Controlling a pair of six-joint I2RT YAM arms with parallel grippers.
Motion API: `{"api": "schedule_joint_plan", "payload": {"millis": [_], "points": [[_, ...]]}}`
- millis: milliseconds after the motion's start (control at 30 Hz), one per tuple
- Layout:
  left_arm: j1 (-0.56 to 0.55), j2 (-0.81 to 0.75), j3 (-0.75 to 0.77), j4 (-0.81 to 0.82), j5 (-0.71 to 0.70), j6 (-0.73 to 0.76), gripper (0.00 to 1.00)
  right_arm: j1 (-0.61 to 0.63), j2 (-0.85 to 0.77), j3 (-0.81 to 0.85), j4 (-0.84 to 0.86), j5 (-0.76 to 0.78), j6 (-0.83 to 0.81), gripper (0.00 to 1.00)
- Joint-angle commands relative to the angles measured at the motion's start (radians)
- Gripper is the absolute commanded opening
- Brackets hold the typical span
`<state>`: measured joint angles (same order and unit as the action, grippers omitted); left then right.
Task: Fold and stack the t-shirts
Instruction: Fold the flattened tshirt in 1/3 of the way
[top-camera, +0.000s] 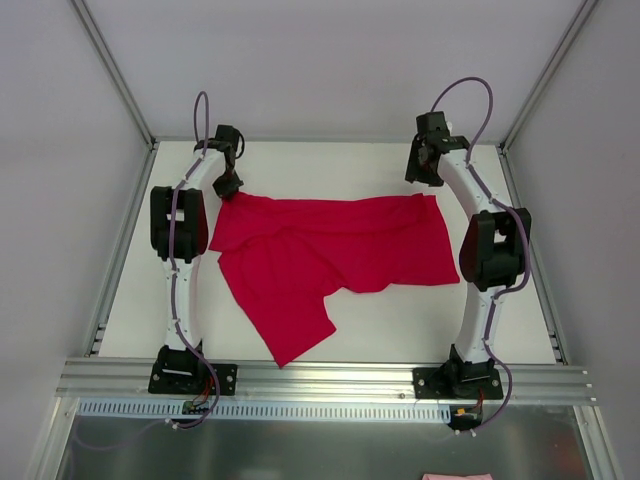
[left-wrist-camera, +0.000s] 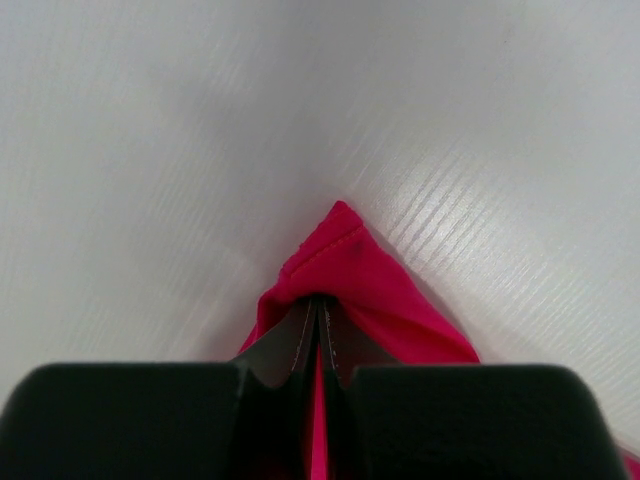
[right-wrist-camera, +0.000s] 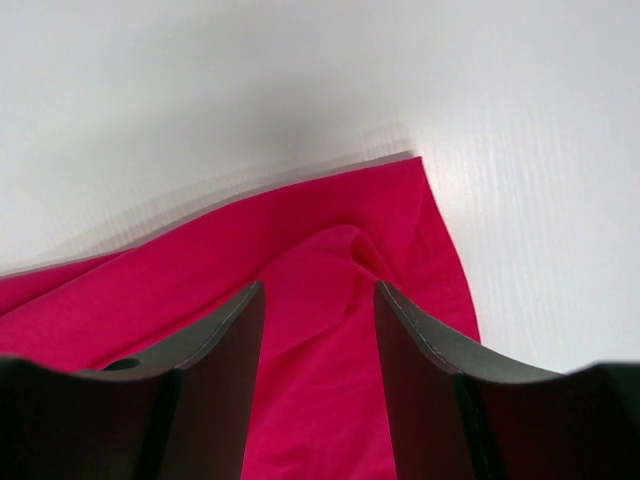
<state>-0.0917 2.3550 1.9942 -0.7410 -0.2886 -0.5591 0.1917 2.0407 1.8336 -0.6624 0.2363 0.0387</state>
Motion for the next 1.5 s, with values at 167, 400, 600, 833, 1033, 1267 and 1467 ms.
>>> {"api": "schedule_joint_plan", "payload": {"millis": [167,400,600,833,1033,1267,1467], "points": [[-0.002,-0.043,-0.046,-0.011,0.022,0.010,0.00,-0.001,0.029,0.043,-0.062,0.098,-0.019,0.51],[-0.002,-0.059,-0.080,0.002,0.025,0.011,0.00,0.000,0.044,-0.008,-0.036,0.090,-0.008,0.52],[-0.002,-0.056,-0.078,0.003,0.029,0.016,0.00,-0.001,0.053,-0.048,-0.011,0.080,-0.005,0.51],[-0.002,-0.057,-0.078,0.006,0.039,0.027,0.00,-0.001,0.065,-0.091,0.029,0.057,0.004,0.51],[-0.002,-0.051,-0.075,0.014,0.052,0.031,0.00,-0.001,0.087,-0.037,0.018,0.049,-0.003,0.51],[-0.002,-0.045,-0.071,0.020,0.066,0.041,0.00,-0.005,0.119,0.041,0.006,0.054,0.009,0.51],[-0.002,-0.043,-0.069,0.023,0.072,0.047,0.00,-0.012,0.119,0.053,0.024,0.041,0.043,0.51]]}}
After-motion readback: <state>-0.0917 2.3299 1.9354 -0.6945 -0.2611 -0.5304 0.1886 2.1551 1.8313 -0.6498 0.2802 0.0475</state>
